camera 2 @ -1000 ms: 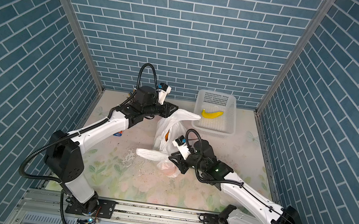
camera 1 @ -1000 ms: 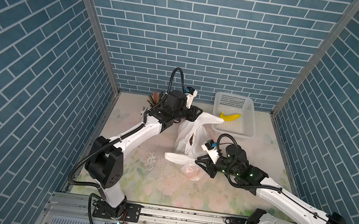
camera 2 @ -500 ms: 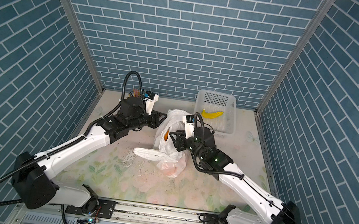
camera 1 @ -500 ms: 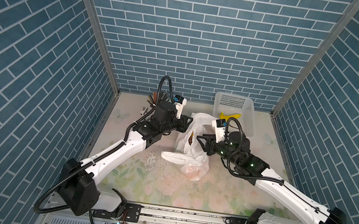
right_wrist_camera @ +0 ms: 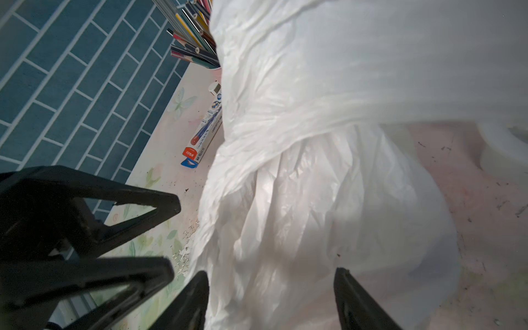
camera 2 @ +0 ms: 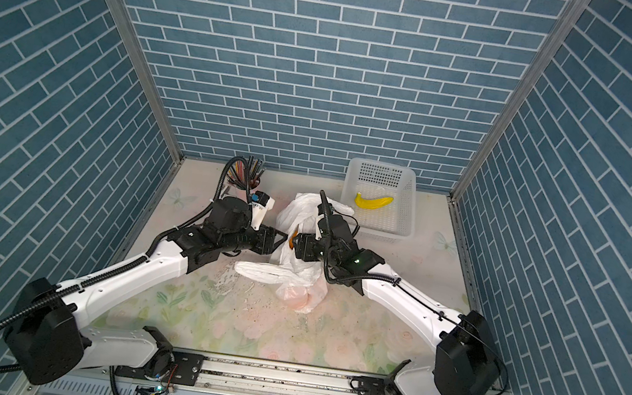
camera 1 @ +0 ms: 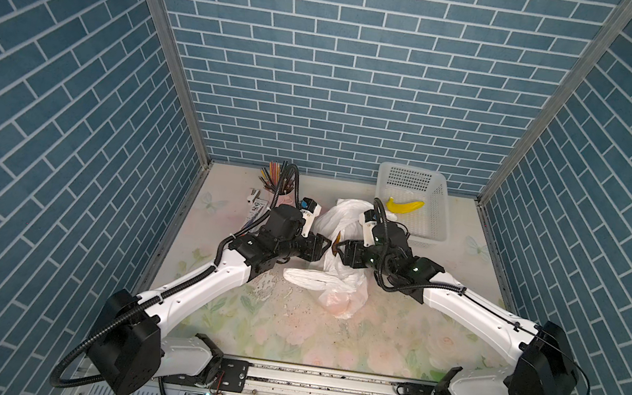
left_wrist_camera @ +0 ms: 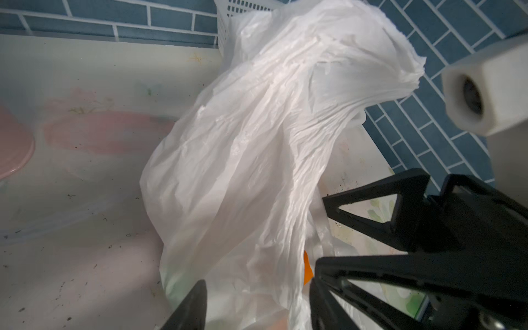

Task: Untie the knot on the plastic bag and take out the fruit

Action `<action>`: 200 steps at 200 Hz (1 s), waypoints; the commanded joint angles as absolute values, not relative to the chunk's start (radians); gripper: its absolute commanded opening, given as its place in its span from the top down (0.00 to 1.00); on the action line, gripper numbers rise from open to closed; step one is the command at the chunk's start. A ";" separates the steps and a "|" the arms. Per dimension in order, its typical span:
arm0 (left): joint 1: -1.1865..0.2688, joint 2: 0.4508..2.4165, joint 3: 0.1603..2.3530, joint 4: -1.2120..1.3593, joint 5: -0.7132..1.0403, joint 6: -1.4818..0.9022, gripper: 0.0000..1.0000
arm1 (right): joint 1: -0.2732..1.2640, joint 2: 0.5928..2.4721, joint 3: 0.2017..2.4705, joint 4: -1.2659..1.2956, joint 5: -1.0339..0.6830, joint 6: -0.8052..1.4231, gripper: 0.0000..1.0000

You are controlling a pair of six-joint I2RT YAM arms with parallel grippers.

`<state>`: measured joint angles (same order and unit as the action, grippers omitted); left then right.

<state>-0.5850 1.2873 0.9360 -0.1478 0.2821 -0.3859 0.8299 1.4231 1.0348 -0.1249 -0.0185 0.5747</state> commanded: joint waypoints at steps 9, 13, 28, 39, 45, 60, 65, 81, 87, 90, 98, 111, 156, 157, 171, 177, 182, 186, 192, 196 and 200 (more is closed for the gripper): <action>-0.594 1.316 0.924 -0.090 0.322 -0.390 0.40 | 0.834 1.462 1.070 -0.151 0.031 0.545 0.32; -0.593 1.320 0.926 -0.087 0.322 -0.390 0.40 | 0.834 1.467 1.071 -0.151 0.032 0.542 0.33; -0.593 1.342 0.928 -0.090 0.314 -0.386 0.40 | 0.834 1.478 1.069 -0.144 0.029 0.535 0.40; -0.594 1.361 0.935 -0.100 0.302 -0.380 0.40 | 0.834 1.483 1.068 -0.138 0.026 0.531 0.46; -0.594 1.370 0.939 -0.105 0.299 -0.377 0.40 | 0.833 1.486 1.067 -0.136 0.024 0.529 0.49; -0.595 1.389 0.939 -0.110 0.291 -0.372 0.41 | 0.834 1.491 1.066 -0.134 0.023 0.523 0.56; -0.595 1.395 0.938 -0.111 0.289 -0.371 0.42 | 0.834 1.491 1.065 -0.133 0.022 0.520 0.58; -0.594 1.405 0.934 -0.115 0.272 -0.369 0.51 | 0.834 1.487 1.062 -0.135 0.030 0.515 0.67; -0.595 1.406 0.934 -0.117 0.261 -0.369 0.55 | 0.834 1.484 1.059 -0.132 0.034 0.516 0.70; -0.594 1.407 0.934 -0.119 0.254 -0.369 0.57 | 0.834 1.481 1.057 -0.131 0.036 0.516 0.72; -0.594 1.404 0.931 -0.123 0.240 -0.369 0.63 | 0.834 1.474 1.052 -0.126 0.041 0.515 0.75; -0.595 1.398 0.925 -0.125 0.223 -0.370 0.73 | 0.834 1.457 1.038 -0.109 0.048 0.514 0.82; -0.592 1.354 0.919 -0.151 0.153 -0.359 1.00 | 0.827 1.394 0.992 -0.104 0.132 0.509 0.96; -0.592 1.353 0.918 -0.152 0.150 -0.359 1.00 | 0.827 1.394 0.992 -0.104 0.132 0.509 0.96; -0.591 1.326 0.916 -0.170 0.111 -0.356 1.00 | 0.817 1.370 0.980 -0.112 0.158 0.504 0.98; -0.590 1.312 0.917 -0.178 0.094 -0.354 1.00 | 0.809 1.358 0.973 -0.113 0.163 0.502 0.98; -0.590 1.302 0.915 -0.186 0.081 -0.353 1.00 | 0.801 1.350 0.966 -0.114 0.166 0.501 0.98; -0.589 1.292 0.915 -0.193 0.072 -0.352 1.00 | 0.792 1.340 0.958 -0.116 0.168 0.499 0.98; -0.587 1.277 0.916 -0.205 0.057 -0.352 1.00 | 0.780 1.329 0.949 -0.117 0.171 0.499 0.98; -0.588 1.267 0.916 -0.213 0.044 -0.351 1.00 | 0.769 1.320 0.942 -0.120 0.172 0.498 0.98; -0.585 1.256 0.916 -0.223 0.032 -0.351 1.00 | 0.757 1.311 0.934 -0.122 0.170 0.499 0.98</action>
<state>-0.5903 1.3167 0.9218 -0.1661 0.1337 -0.3580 0.8074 1.3758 0.9653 -0.1123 0.1135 0.5163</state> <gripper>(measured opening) 0.043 0.049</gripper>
